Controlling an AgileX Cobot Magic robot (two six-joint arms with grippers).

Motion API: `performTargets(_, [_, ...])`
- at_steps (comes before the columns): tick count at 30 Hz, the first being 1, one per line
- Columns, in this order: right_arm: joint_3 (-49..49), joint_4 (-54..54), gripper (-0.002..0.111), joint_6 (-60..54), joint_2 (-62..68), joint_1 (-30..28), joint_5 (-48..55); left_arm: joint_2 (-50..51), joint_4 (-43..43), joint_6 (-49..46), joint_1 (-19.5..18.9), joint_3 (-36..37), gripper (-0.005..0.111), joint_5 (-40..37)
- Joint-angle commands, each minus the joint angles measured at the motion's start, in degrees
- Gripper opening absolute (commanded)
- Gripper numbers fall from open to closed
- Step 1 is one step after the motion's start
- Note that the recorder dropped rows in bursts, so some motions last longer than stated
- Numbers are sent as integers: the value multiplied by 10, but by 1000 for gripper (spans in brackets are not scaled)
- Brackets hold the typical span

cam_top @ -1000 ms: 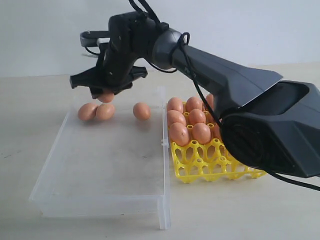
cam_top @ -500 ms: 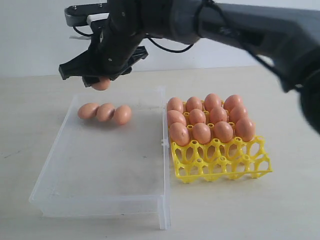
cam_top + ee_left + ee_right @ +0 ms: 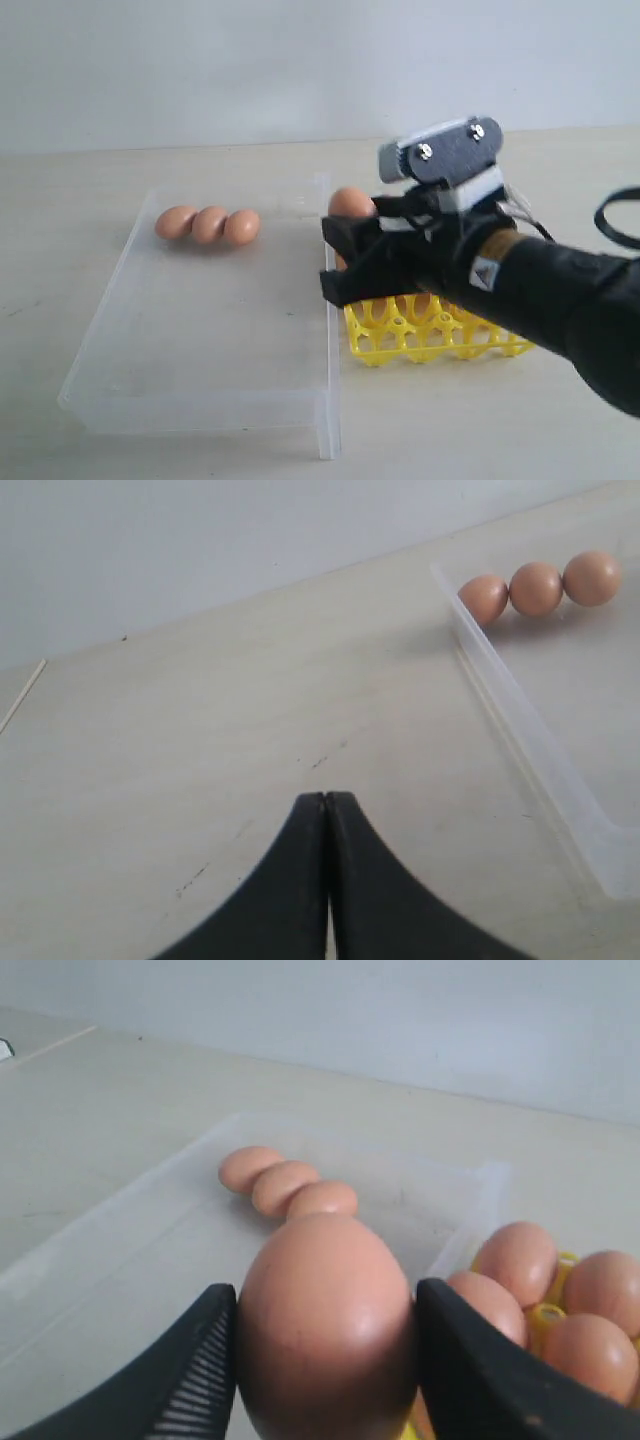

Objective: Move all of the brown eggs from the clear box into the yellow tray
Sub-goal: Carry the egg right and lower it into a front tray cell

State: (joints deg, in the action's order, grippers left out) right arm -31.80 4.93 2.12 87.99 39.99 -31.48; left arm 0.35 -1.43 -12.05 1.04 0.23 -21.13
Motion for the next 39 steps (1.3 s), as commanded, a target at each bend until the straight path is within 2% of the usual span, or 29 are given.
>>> performTargets(1, [87,20,0,1,17,-9,-139,-3,0,3,1,-2,0,4])
performTargets(7, [104,40,0,8,102,-9,-189,-3,0,3,1,-2,0,4])
performTargets(12, [78,55,0,8,144,-9,-194,-3,0,3,1,-2,0,4])
performTargets(20, [46,54,0,27,160,-38,-160,-3,0,3,1,-2,0,4])
performTargets(27, [45,3,0,49,160,-38,-161,-3,0,3,1,-2,0,4])
performTargets(39, [27,6,0,56,172,-38,-141,-3,0,3,1,-2,0,4])
